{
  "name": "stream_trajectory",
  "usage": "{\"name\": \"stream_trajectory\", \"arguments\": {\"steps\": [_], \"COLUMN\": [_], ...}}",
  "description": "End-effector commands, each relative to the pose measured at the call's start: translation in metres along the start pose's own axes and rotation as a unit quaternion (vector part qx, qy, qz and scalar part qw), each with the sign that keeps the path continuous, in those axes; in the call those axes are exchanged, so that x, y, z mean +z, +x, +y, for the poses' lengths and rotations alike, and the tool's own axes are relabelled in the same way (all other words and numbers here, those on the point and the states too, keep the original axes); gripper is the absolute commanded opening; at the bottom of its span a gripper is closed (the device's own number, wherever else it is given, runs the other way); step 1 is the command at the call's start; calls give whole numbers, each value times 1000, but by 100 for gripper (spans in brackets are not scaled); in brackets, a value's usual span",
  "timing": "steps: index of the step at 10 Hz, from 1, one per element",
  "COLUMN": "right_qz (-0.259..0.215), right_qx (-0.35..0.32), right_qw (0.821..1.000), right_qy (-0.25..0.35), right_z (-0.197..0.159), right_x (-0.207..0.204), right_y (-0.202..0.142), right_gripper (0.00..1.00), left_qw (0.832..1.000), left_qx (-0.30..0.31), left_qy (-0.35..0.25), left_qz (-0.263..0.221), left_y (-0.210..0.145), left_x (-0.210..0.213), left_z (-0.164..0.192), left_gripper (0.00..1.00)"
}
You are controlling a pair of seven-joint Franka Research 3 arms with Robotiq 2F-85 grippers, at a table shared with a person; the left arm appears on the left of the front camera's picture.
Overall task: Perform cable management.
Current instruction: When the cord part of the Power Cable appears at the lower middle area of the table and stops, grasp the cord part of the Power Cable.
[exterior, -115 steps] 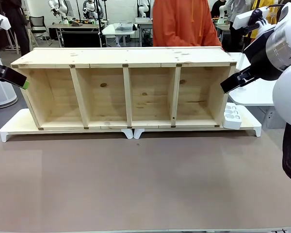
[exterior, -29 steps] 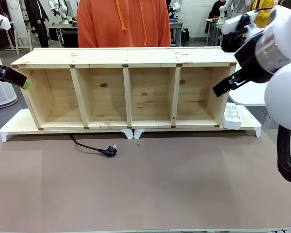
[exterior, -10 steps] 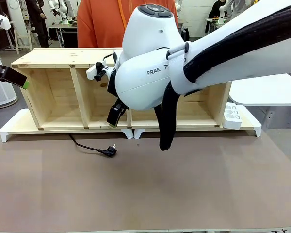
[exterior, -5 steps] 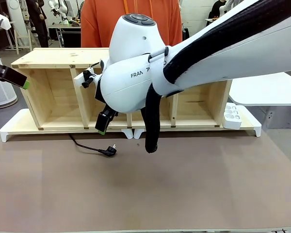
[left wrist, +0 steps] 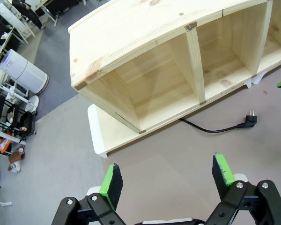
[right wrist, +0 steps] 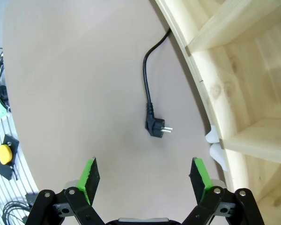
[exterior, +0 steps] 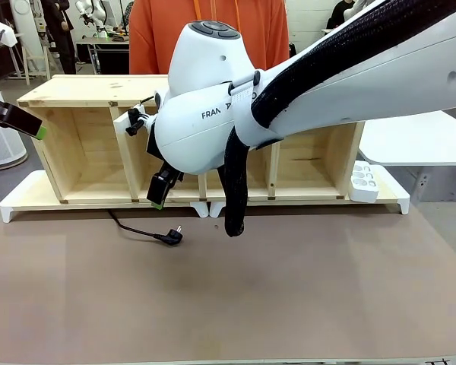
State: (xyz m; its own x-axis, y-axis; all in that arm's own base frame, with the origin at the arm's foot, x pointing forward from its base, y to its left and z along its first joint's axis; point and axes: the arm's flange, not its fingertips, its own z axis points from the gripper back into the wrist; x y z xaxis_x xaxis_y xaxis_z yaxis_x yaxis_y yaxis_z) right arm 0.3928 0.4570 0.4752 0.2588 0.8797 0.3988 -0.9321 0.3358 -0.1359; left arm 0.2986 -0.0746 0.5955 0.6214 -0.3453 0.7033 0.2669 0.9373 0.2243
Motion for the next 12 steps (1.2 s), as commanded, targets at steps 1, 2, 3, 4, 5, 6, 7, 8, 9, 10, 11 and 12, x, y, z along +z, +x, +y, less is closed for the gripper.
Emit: {"name": "stream_trajectory", "arguments": {"steps": [1, 2, 3, 4, 5, 6, 7, 8, 9, 10, 11, 12], "right_qz": [2, 2, 2, 2, 0, 27, 37, 41, 49, 62, 79, 90], "right_qx": [0, 0, 0, 0, 0, 22, 43, 60, 72, 79, 85, 88], "right_qw": [1000, 1000, 1000, 1000, 1000, 999, 997, 994, 991, 987, 983, 979], "right_qy": [-4, -4, -4, -4, 0, 29, 59, 82, 105, 123, 143, 162], "right_z": [2, 2, 2, 2, 1, -8, -18, -25, -29, -31, -32, -32], "right_x": [2, 2, 2, 2, 0, -13, -27, -41, -53, -61, -69, -76], "right_y": [-6, -6, -6, -6, 0, 13, 27, 38, 47, 55, 59, 58], "right_gripper": [100, 100, 100, 100, 100, 100, 100, 100, 100, 100, 100, 100], "left_qw": [1000, 1000, 1000, 1000, 1000, 1000, 1000, 1000, 1000, 1000, 1000, 1000], "left_qx": [-7, -7, -7, -7, -7, -7, -7, -7, -7, -7, -7, -7], "left_qy": [4, 4, 4, 4, 4, 4, 4, 4, 4, 4, 4, 4], "left_qz": [-4, -4, -4, -4, -4, -4, -4, -4, -4, -4, -4, -4], "left_y": [1, 1, 1, 1, 1, 1, 1, 1, 1, 1, 1, 1], "left_x": [0, 0, 0, 0, 0, 0, 0, 0, 0, 0, 0, 0], "left_z": [1, 1, 1, 1, 1, 1, 1, 1, 1, 1, 1, 1], "left_gripper": [100, 100, 100, 100, 100, 100, 100, 100, 100, 100, 100, 100]}}
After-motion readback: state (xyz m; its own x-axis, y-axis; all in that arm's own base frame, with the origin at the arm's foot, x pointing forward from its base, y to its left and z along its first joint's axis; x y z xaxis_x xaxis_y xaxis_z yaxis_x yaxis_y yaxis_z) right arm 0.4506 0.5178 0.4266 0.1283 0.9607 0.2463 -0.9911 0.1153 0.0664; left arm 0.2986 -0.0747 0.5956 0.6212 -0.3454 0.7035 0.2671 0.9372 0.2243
